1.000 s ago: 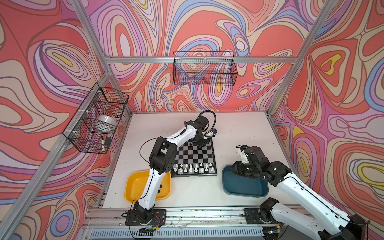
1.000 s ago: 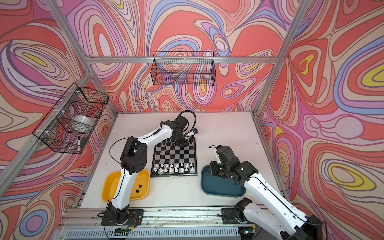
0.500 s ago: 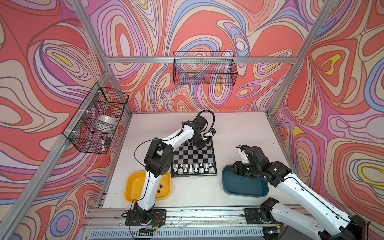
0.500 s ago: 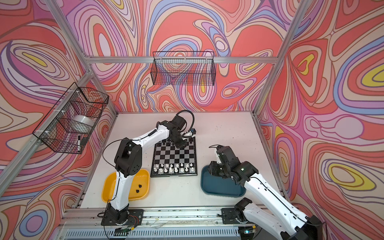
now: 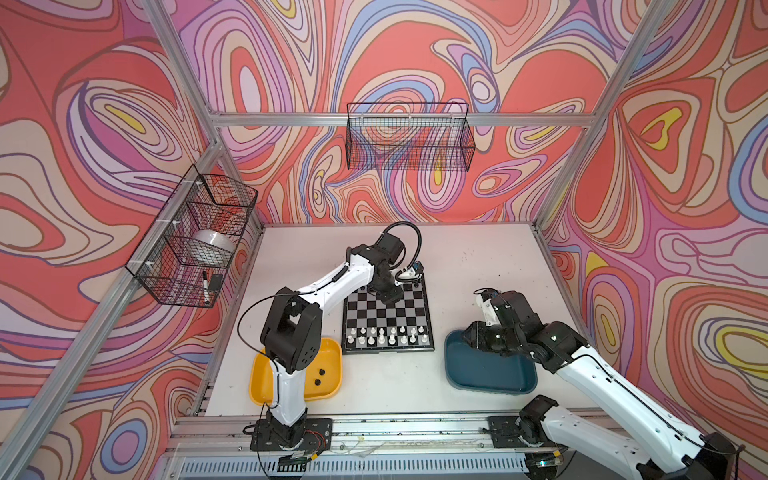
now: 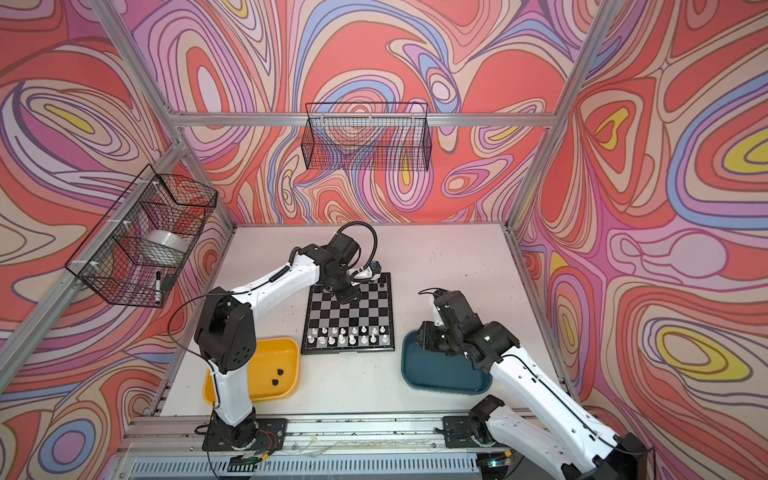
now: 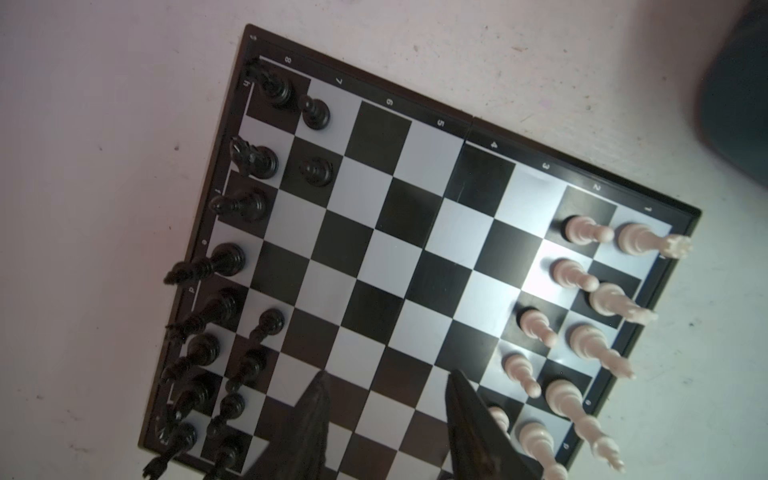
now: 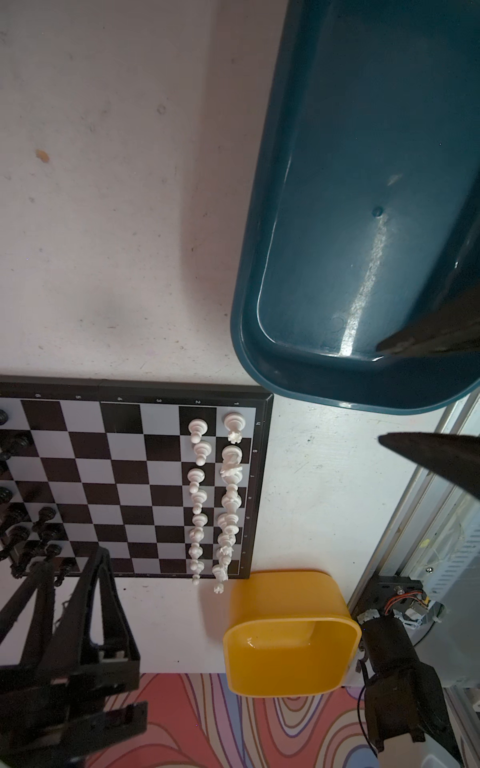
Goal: Set up the chess pieces on the board
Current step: 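Open the left gripper to release the black pawn on the board, then swing the open left gripper back and lower it over a pawn in the yellow tray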
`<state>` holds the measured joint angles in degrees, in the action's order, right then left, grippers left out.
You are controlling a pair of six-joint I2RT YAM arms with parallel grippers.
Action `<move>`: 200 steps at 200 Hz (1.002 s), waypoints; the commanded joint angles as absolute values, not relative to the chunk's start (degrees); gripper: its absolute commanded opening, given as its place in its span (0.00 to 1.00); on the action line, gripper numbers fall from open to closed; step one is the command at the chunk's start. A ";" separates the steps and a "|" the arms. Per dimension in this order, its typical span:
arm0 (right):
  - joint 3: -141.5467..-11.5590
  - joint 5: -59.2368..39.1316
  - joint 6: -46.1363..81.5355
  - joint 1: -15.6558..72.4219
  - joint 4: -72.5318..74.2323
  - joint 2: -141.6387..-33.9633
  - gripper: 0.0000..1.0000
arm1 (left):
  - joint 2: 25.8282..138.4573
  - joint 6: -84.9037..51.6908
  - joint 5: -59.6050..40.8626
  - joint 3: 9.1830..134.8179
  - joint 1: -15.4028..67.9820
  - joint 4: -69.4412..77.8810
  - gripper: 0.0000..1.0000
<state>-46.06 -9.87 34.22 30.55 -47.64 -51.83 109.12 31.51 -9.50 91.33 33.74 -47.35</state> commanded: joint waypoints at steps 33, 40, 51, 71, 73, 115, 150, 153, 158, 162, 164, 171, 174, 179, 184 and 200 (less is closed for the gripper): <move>-48.92 -10.59 32.68 30.41 -49.78 -52.33 0.31 | 98.76 32.72 -6.38 83.12 31.46 -50.23 0.52; -49.36 -10.76 32.60 30.41 -49.99 -52.47 0.31 | 97.83 32.44 -7.05 82.93 30.85 -51.18 0.52; -50.04 -11.39 32.48 30.41 -50.10 -52.64 0.31 | 96.77 32.11 -8.01 83.05 30.01 -52.85 0.52; -51.01 -11.78 32.15 30.41 -50.31 -52.99 0.31 | 94.49 31.36 -9.65 82.79 28.30 -54.95 0.54; -51.03 -11.71 32.12 30.41 -50.28 -53.00 0.31 | 94.24 31.28 -9.73 82.86 28.17 -55.29 0.54; -51.04 -10.91 32.13 30.41 -47.12 -54.00 0.31 | 87.00 33.35 -12.46 79.36 23.03 -61.64 0.56; -51.29 -9.83 31.82 30.41 -43.88 -57.39 0.30 | 79.76 38.00 -14.71 70.91 16.45 -65.27 0.57; -51.40 -9.96 31.82 30.41 -43.71 -57.66 0.30 | 79.15 38.58 -15.03 70.34 15.84 -65.82 0.56; -51.50 -10.22 31.83 30.41 -43.25 -57.95 0.31 | 78.19 39.61 -15.63 69.28 14.87 -66.68 0.56; -51.55 -10.39 31.89 30.41 -42.97 -58.01 0.30 | 77.29 40.42 -15.95 68.30 14.24 -67.18 0.57; -51.57 -10.37 31.90 30.41 -42.78 -58.07 0.30 | 76.80 40.78 -15.98 67.70 13.95 -67.40 0.57; -51.57 -9.94 31.93 30.41 -42.41 -58.12 0.31 | 75.29 41.67 -15.99 66.05 12.53 -67.67 0.56; -51.62 -9.67 31.91 30.41 -42.45 -58.10 0.30 | 74.59 41.74 -15.97 65.17 11.98 -67.67 0.56; -51.73 -9.36 31.90 30.41 -42.37 -58.14 0.30 | 73.54 41.75 -16.08 63.75 10.98 -67.86 0.56; -51.83 -8.91 31.96 30.41 -42.49 -58.10 0.30 | 72.53 43.68 -16.00 62.42 10.30 -67.92 0.56; -52.04 -7.79 32.10 30.41 -41.96 -57.89 0.31 | 69.59 44.88 -14.16 57.94 8.83 -66.98 0.56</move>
<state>-50.17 -10.17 32.47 30.55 -44.07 -58.30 73.45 39.81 -13.89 62.74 10.81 -63.61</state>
